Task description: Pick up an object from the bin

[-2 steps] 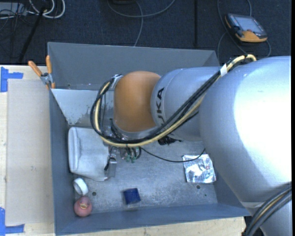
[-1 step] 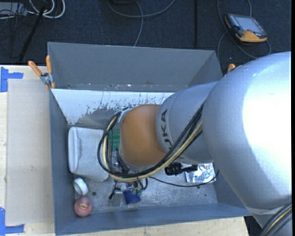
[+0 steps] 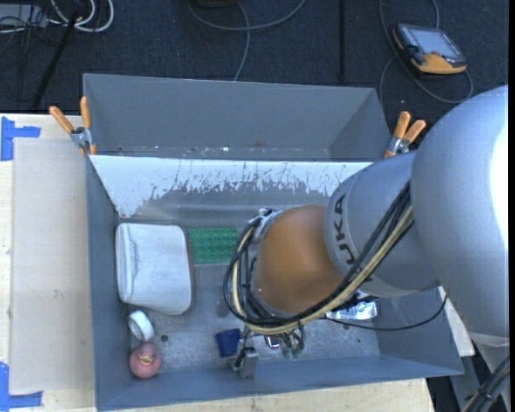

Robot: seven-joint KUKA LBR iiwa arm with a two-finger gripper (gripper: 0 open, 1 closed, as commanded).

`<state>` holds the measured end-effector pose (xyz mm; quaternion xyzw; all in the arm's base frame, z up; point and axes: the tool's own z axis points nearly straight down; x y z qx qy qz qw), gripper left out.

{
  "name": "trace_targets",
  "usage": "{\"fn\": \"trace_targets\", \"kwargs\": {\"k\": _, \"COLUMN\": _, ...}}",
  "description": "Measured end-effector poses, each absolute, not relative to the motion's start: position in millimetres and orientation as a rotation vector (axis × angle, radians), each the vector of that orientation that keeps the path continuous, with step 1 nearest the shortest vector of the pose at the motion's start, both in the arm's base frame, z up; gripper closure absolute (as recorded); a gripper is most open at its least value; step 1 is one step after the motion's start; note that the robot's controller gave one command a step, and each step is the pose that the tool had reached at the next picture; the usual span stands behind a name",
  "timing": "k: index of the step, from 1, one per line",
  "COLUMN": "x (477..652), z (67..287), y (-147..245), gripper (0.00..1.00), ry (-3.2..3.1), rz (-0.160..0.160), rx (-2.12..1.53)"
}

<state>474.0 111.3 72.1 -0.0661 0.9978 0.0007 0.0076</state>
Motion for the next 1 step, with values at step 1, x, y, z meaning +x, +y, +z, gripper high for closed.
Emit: {"fn": "trace_targets", "kwargs": {"k": 1, "x": 472.3, "z": 71.6, "y": 111.8, "gripper": 1.0, "ry": 3.127, "rz": 0.002, "rx": -0.205}}
